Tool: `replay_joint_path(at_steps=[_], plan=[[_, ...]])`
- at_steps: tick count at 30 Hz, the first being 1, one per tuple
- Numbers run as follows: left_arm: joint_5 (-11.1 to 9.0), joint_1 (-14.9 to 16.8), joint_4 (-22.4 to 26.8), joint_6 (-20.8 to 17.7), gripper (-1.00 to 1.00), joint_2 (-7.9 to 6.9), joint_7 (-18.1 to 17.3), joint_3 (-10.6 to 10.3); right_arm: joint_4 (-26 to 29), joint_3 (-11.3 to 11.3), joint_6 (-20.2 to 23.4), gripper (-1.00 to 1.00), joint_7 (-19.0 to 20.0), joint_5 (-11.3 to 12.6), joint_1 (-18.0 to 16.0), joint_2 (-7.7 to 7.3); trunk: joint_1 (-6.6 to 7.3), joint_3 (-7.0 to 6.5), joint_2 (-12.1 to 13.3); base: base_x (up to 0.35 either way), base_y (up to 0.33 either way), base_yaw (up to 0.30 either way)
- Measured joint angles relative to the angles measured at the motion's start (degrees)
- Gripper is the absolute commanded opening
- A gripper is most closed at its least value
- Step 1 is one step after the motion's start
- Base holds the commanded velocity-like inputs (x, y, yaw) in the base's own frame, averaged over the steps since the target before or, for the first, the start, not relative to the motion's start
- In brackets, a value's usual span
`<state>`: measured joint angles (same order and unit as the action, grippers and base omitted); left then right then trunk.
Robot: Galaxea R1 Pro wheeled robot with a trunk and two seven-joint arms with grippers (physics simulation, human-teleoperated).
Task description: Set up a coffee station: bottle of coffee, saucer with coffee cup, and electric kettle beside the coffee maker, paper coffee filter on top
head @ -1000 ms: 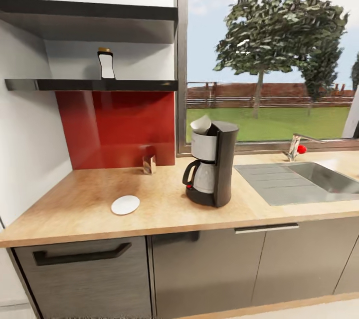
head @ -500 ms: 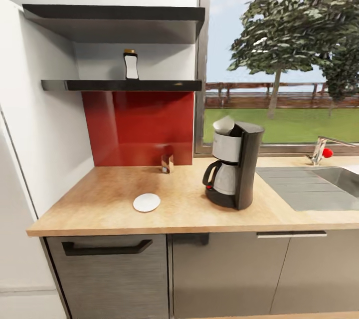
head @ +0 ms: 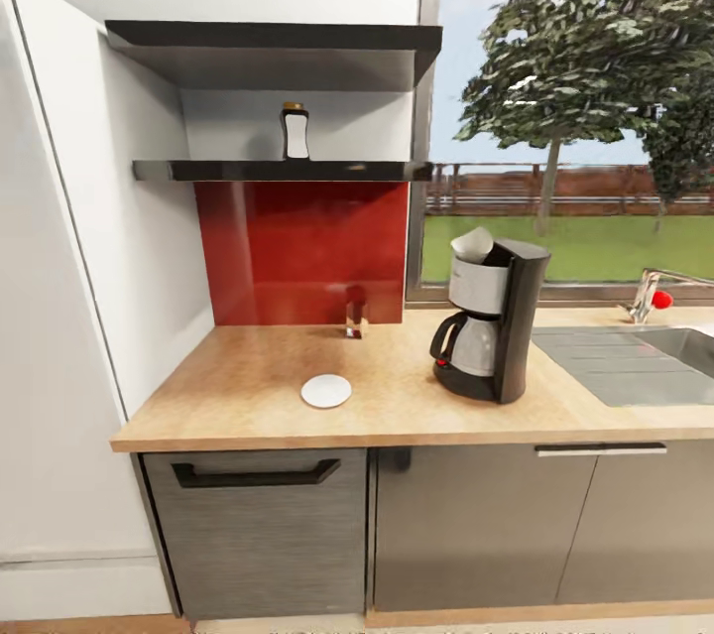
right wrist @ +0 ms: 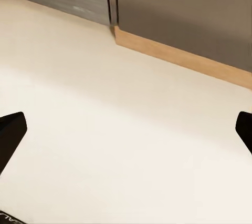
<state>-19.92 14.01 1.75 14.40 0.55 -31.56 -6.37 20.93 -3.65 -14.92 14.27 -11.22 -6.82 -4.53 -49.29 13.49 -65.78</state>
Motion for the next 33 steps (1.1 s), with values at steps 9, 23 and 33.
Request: replay_joint_path(at_steps=[9,23,33], plan=[[0.01,0.00,0.08,-0.09,1.00,-0.02,-0.06,1.61,0.07,-0.04,0.07,1.00,0.16,-0.02,0.00,0.07,0.00,0.00,-0.01,-0.012,0.017,0.000],[-0.09,0.01,6.98,-0.54,1.00,-0.38,-0.34,1.69,0.18,0.02,0.00,1.00,-0.07,-0.02,0.00,0.01,0.00,0.00,-0.01,0.000,0.000,0.000],[0.26,0.03,40.15,-22.22,1.00,7.55,12.23,-2.26,0.18,0.10,0.00,1.00,-0.13,-0.02,0.00,0.00,0.01,0.00,-0.01,0.000,0.000,0.000]])
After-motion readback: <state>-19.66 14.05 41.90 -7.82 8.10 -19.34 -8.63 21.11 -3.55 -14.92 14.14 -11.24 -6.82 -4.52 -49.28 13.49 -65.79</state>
